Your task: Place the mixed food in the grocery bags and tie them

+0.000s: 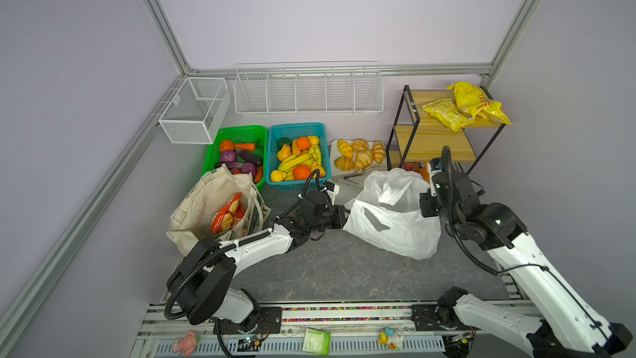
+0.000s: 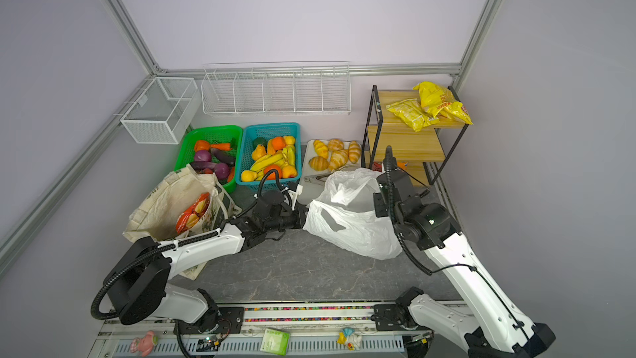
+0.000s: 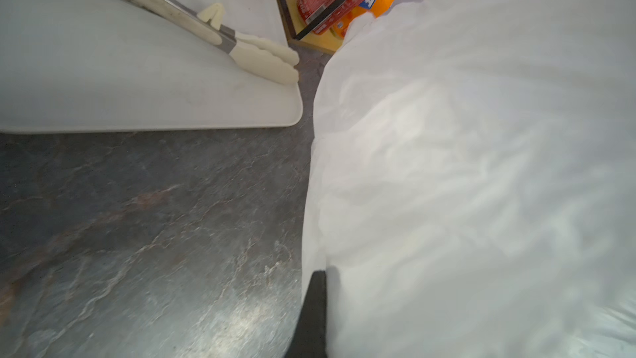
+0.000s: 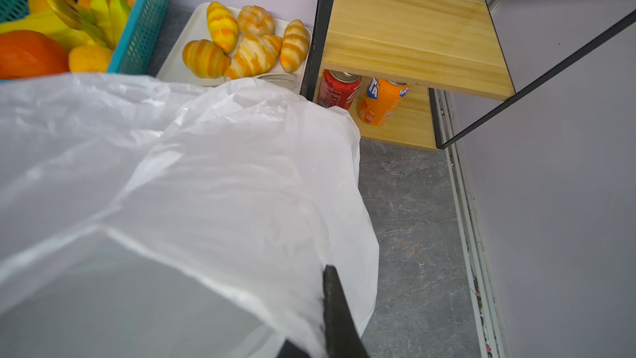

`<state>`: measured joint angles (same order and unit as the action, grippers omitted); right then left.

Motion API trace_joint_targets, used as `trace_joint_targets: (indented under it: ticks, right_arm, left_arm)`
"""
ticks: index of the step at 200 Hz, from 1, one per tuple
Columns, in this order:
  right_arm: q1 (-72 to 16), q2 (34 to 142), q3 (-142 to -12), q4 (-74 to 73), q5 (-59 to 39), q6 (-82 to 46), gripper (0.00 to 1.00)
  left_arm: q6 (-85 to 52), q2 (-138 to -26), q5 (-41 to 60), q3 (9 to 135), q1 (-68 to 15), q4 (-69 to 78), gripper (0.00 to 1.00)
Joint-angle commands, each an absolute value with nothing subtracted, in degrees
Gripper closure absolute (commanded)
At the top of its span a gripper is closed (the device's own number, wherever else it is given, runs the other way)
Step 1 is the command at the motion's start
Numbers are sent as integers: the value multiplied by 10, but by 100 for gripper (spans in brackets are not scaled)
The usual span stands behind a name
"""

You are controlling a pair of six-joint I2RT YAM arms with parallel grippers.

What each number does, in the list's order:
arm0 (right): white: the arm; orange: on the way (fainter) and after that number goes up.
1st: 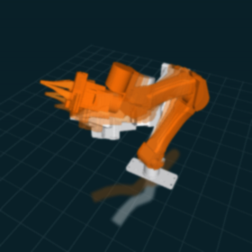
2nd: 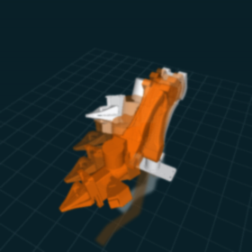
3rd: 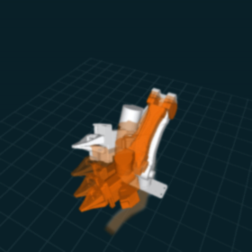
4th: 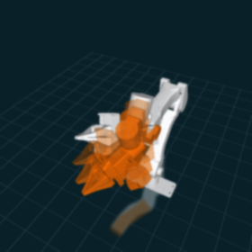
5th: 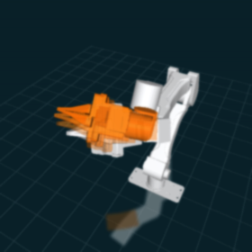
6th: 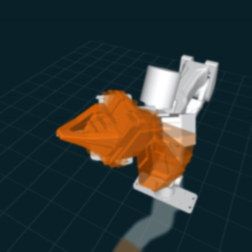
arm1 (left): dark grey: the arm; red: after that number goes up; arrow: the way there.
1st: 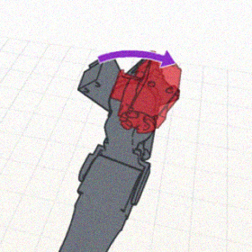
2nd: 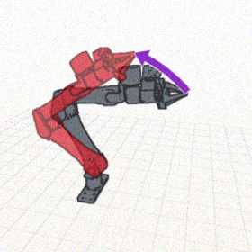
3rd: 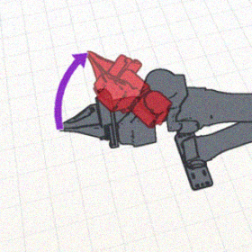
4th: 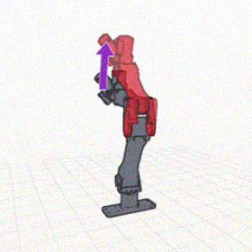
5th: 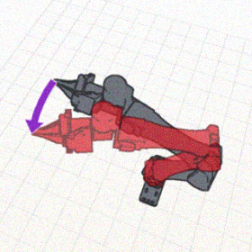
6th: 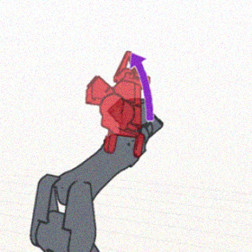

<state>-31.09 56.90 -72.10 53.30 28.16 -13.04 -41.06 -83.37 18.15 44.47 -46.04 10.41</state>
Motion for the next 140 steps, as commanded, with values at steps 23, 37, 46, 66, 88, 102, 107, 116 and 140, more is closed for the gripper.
trace_joint_targets:
  ticks: [23, 37, 46, 66, 88, 102, 107, 116, 140]
  right_arm:
    - [-286, 594, -697, 516, 157, -134, 94]
    - [-286, 602, -692, 498, 129, -133, 94]
    - [-285, 607, -686, 481, 109, -134, 94]
    - [-286, 621, -674, 448, 74, -136, 94]
    - [-286, 632, -667, 426, 63, -132, 94]
    - [-286, 631, -657, 404, 53, -127, 94]
    - [-286, 630, -654, 396, 49, -126, 94]
    - [-286, 628, -649, 384, 43, -123, 94]
    - [-286, 630, -648, 368, 30, -111, 94]
  left_arm:
    - [-295, -802, 174, 469, -458, 50, 62]
    - [-272, -766, 161, 461, -452, 42, 49]
    - [-271, -741, 136, 452, -446, 40, 40]
    - [-272, -684, 86, 432, -417, 44, 30]
    - [-291, -652, 48, 451, -350, -1, 29]
    - [-294, -663, 30, 489, -304, -46, 29]
    - [-289, -672, 29, 503, -291, -57, 29]
    - [-274, -699, 19, 536, -272, -79, 28]
    - [-216, -795, -46, 635, -254, -149, 25]
